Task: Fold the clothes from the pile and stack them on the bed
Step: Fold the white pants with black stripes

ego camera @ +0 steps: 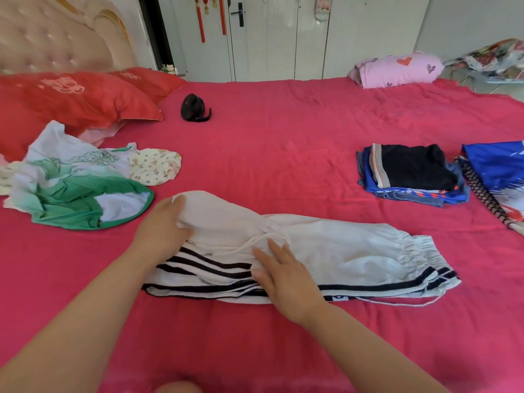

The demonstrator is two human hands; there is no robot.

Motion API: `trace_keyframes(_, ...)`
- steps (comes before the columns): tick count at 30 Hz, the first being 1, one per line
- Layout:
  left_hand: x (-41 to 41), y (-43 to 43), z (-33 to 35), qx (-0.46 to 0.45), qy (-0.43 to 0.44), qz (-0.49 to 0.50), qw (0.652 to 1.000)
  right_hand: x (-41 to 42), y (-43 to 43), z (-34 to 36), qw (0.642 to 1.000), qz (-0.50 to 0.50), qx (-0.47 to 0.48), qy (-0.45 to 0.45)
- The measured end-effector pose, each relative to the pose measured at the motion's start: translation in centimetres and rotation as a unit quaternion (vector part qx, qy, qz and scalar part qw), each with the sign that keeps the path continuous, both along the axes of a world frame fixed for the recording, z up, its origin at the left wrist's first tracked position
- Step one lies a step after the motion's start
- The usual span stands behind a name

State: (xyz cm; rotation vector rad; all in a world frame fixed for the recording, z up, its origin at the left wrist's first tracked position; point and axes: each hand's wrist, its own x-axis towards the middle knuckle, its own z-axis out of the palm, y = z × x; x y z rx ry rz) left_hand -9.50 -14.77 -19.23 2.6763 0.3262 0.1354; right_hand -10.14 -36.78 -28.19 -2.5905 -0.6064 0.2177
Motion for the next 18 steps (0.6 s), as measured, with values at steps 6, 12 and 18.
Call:
trace_keyframes(6, 0.7, -5.9, 2.8, 0.04, -0.029, -0.065, 0.997, 1.1, -3.7, 2.0, 0.991, -0.065, 0.118, -0.012)
trace_keyframes(12, 2.6, -19.1, 1.7, 0.011, -0.07, -0.213, 0.974, 1.9, -11.2, 3.2, 0.905, -0.273, 0.314, 0.092)
trace_keyframes(18, 1.6, -24.4, -0.5, -0.162, 0.01, -0.247, 0.955, 1.5, -16.7, 3.0, 0.807, -0.372, 0.434, 0.148)
